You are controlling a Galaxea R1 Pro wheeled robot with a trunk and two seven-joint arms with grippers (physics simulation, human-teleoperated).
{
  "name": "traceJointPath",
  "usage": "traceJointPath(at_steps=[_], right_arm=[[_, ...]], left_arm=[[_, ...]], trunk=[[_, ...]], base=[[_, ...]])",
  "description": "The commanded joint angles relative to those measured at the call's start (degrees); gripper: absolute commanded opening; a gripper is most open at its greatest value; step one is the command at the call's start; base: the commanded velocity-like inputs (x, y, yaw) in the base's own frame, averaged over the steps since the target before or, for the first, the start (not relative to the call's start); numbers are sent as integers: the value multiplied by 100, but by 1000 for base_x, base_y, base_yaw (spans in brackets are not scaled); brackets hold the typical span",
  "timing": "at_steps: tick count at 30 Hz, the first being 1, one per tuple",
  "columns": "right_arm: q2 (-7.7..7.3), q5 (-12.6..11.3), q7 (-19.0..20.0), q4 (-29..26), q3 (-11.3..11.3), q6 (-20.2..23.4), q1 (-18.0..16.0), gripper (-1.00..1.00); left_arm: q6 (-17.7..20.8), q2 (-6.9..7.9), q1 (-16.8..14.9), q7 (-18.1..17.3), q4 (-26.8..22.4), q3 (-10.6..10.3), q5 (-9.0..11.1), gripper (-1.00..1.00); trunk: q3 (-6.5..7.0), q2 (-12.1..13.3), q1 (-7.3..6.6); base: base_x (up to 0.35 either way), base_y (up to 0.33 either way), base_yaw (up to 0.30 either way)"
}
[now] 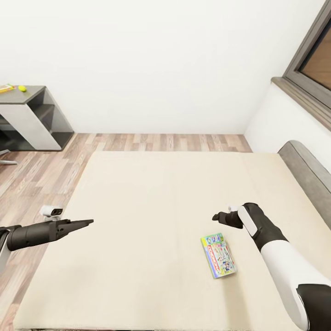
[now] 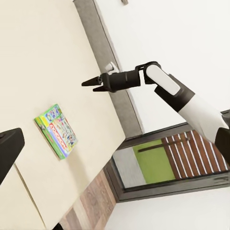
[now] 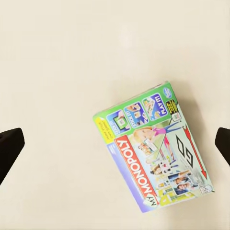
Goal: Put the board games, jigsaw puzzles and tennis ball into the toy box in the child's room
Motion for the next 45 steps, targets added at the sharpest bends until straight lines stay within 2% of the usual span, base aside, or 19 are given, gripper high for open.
traceJointPath(at_steps=[1,21,45], right_arm=[[-5,-59,-50,-7,23,18,-3,100],[-5,-59,-51,-12,23,23,-100,100],[-5,-59,-66,31,23,217,-714,100]], left_arm=[[61,2,-2,-23,-2,0,-4,100],[61,2,1,-23,-2,0,-3,100],[61,2,1,-23,-2,0,-3,100]], trunk=[[-18,-10,3],[-207,-10,3],[-434,-10,3]], base=[[0,0,0],[0,0,0],[0,0,0]])
